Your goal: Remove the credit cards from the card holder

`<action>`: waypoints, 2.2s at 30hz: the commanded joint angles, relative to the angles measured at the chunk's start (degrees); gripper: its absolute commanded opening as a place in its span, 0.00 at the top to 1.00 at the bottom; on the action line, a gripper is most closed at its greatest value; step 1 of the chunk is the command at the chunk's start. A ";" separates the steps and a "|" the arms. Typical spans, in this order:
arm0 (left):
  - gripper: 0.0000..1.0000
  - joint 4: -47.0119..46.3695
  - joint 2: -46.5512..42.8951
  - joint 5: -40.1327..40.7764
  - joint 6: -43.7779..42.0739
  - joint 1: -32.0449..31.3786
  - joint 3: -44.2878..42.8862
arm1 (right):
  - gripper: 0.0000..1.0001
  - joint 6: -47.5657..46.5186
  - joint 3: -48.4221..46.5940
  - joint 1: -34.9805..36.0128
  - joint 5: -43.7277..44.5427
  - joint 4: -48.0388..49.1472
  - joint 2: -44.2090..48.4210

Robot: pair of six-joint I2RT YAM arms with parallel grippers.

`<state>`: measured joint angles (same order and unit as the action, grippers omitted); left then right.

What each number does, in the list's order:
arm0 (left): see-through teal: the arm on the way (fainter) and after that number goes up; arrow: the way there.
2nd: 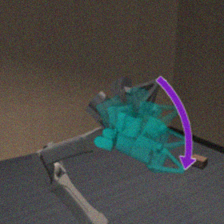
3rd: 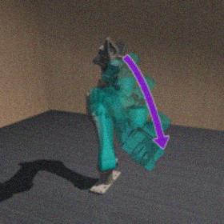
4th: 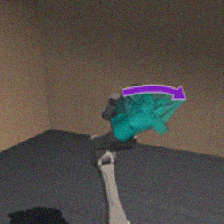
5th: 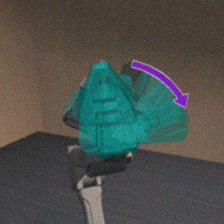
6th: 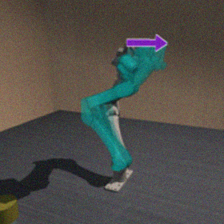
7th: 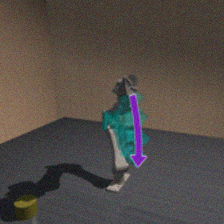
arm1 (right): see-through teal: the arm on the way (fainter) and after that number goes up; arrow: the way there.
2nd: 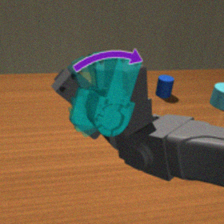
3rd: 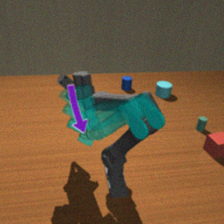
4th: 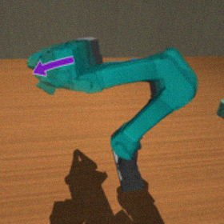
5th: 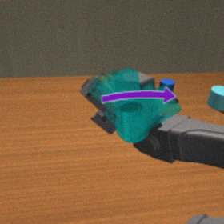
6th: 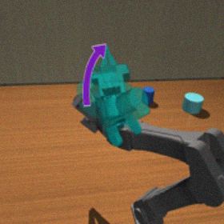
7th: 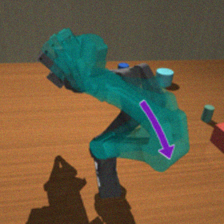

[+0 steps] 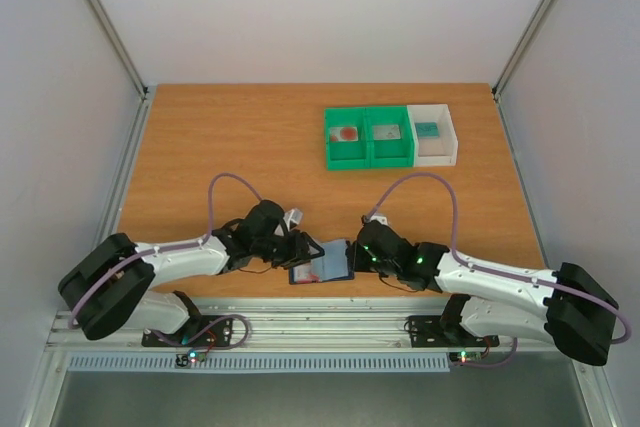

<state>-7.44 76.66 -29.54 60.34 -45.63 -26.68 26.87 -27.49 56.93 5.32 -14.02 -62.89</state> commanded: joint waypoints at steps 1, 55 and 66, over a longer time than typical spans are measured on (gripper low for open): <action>0.57 -5.21 1.86 -1.00 0.92 -0.78 -2.16 | 0.83 0.64 -0.33 0.29 4.52 -4.30 2.61; 0.66 1.43 5.84 3.15 -3.57 0.36 -1.81 | 0.87 0.02 -4.76 0.29 -2.07 -0.36 -14.63; 0.66 0.28 6.83 3.04 -2.53 0.30 -1.79 | 0.87 -0.10 -5.54 0.57 -1.19 -4.41 -12.39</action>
<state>-5.78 82.98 -26.70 58.04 -45.39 -28.16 26.30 -32.16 56.97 2.50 -15.49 -76.49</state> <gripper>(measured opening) 0.337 0.127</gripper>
